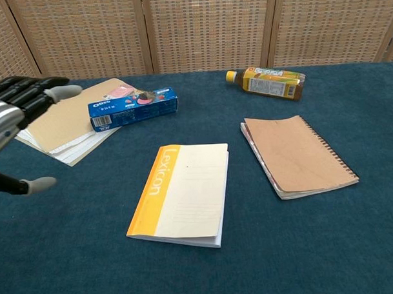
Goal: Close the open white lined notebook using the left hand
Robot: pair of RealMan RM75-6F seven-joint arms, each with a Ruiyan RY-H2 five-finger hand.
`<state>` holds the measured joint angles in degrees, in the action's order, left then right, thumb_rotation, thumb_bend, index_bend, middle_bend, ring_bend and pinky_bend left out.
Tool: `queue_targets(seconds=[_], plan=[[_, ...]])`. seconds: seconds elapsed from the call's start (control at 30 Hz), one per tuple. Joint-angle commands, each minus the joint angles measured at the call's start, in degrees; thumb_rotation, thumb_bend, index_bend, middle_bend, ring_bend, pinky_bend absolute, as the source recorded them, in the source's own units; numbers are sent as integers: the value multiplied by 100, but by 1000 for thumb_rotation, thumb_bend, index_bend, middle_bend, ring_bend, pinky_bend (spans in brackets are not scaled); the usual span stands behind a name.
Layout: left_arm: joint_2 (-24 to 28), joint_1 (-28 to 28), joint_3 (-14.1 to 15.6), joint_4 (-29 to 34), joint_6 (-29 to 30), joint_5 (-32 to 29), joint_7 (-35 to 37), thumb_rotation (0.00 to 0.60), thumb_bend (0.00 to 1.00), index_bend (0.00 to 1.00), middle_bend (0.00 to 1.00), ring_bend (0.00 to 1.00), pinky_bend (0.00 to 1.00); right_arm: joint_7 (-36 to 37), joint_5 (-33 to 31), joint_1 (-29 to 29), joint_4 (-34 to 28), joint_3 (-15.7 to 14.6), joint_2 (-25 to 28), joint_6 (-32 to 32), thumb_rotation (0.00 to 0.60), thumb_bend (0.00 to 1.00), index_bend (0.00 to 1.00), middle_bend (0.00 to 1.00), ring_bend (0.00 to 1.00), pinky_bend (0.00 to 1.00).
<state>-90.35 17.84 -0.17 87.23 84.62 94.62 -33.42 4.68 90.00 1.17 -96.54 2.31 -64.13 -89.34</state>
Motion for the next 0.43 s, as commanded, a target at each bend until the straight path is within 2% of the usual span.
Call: queue_targets(seconds=[0.03, 0.2, 0.43], plan=[[600, -345, 156, 497, 106, -316, 79, 600, 175, 0, 0, 0, 0, -35, 24, -5, -5, -8, -3, -12, 600, 105, 0, 0, 0, 0], [1161, -702, 361, 831, 271, -530, 291, 600, 173, 0, 0, 0, 0, -123, 19, -12, 7, 4, -27, -34, 600, 105, 0, 0, 0, 0], [1497, -960, 401, 560, 519, -527, 1010, 600, 173, 0, 0, 0, 0, -250, 43, 6, 4, 4, -62, -17, 600, 105, 0, 0, 0, 0]])
